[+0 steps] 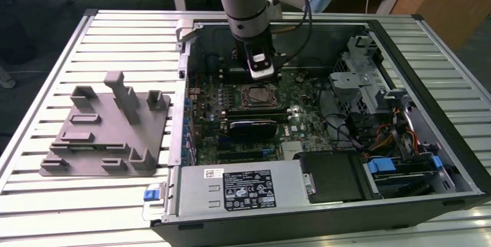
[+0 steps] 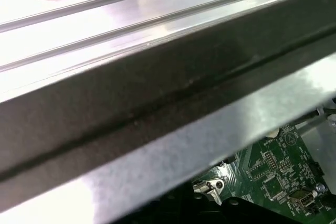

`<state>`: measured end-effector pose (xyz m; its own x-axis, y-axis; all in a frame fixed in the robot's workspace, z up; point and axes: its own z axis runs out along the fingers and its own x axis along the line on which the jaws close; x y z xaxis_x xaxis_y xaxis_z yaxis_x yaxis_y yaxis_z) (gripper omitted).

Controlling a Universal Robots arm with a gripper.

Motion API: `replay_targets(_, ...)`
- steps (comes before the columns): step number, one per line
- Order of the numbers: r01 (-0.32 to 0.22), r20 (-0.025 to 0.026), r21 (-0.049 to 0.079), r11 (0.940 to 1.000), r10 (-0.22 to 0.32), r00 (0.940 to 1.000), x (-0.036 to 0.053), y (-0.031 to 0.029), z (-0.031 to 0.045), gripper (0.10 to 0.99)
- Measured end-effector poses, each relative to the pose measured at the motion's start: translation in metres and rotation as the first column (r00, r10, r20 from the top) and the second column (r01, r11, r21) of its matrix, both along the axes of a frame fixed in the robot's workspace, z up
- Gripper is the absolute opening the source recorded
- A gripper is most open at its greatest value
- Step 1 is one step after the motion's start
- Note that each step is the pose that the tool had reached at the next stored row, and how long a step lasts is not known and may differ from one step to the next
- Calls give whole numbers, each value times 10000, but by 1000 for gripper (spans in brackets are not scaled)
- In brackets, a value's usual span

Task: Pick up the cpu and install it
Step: 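Install the first cpu locking lever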

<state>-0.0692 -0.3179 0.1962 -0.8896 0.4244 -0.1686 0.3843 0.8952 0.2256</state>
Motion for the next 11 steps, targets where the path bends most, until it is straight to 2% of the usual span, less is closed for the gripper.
replay_targets(11,79,-1,-138,9999,-79,10000,0,-7,-36,106)
